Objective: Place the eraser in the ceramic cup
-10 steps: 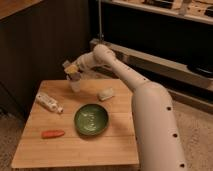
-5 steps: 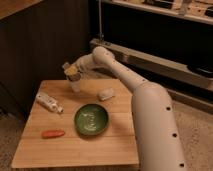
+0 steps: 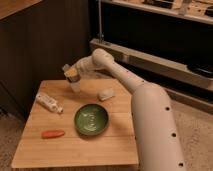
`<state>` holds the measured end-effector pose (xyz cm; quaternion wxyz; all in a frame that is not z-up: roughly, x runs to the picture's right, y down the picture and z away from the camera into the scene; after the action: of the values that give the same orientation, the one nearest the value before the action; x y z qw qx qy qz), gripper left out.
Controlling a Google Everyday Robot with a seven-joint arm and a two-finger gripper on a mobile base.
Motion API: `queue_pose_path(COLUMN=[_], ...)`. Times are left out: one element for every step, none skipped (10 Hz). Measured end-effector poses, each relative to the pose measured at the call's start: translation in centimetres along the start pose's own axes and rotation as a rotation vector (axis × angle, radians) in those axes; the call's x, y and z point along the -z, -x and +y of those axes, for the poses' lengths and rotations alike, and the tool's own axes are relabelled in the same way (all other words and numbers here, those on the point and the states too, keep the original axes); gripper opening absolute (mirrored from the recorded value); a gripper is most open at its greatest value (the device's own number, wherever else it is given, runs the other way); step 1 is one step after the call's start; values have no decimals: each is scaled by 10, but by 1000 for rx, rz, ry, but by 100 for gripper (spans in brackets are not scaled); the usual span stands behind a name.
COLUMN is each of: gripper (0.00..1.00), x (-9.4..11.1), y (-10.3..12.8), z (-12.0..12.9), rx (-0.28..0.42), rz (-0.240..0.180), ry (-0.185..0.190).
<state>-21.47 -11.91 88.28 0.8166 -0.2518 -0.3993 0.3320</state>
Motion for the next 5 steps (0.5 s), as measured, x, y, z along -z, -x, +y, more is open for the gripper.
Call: queue_pose_path(gripper=[24, 35, 44, 50, 51], x=[0, -3, -4, -5, -5], y=[-1, -4, -5, -6, -7], z=[0, 0, 0, 0, 0], rx=[-1, -1, 0, 0, -1], rz=[0, 1, 1, 1, 1], ry=[0, 1, 2, 2, 2])
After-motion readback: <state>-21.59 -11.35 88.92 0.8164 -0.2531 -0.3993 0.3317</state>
